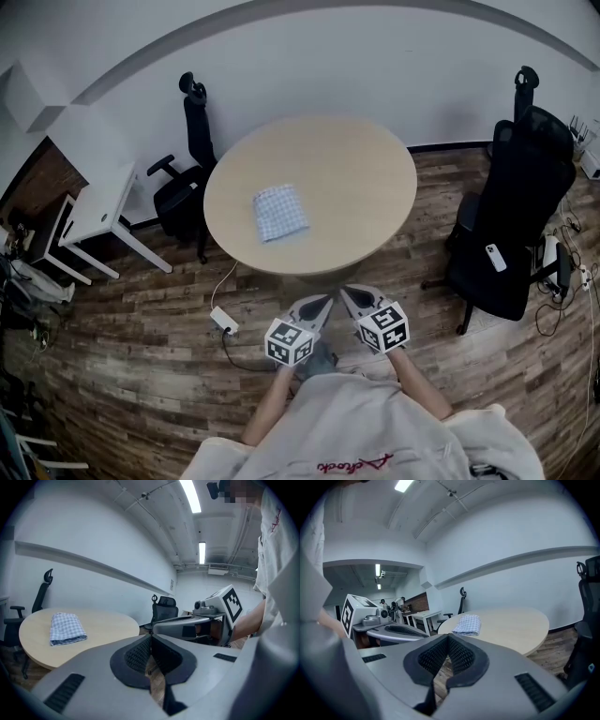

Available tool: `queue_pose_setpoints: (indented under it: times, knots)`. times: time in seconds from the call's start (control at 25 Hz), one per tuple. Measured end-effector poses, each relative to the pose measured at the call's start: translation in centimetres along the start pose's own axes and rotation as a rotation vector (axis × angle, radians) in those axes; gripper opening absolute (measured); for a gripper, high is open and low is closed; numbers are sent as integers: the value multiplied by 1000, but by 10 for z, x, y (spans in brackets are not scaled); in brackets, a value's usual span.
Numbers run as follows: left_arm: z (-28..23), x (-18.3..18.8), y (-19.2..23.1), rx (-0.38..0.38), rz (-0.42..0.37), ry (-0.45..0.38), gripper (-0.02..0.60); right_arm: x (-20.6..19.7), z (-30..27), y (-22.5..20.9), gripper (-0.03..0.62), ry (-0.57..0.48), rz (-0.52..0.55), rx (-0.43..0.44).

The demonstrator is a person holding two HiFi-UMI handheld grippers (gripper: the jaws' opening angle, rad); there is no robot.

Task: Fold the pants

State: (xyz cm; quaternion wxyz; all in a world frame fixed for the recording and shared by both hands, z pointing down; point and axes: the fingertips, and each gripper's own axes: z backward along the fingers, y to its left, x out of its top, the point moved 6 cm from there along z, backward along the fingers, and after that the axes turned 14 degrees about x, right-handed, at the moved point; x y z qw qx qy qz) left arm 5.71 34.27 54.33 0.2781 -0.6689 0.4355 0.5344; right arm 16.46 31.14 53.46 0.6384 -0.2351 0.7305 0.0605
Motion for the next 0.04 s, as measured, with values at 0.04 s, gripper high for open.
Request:
queue_pose_setpoints:
  times: [0.04]
  knots:
    - [0,1,0,-1,0,-1,32,1,0,0,28,-3,-5,0]
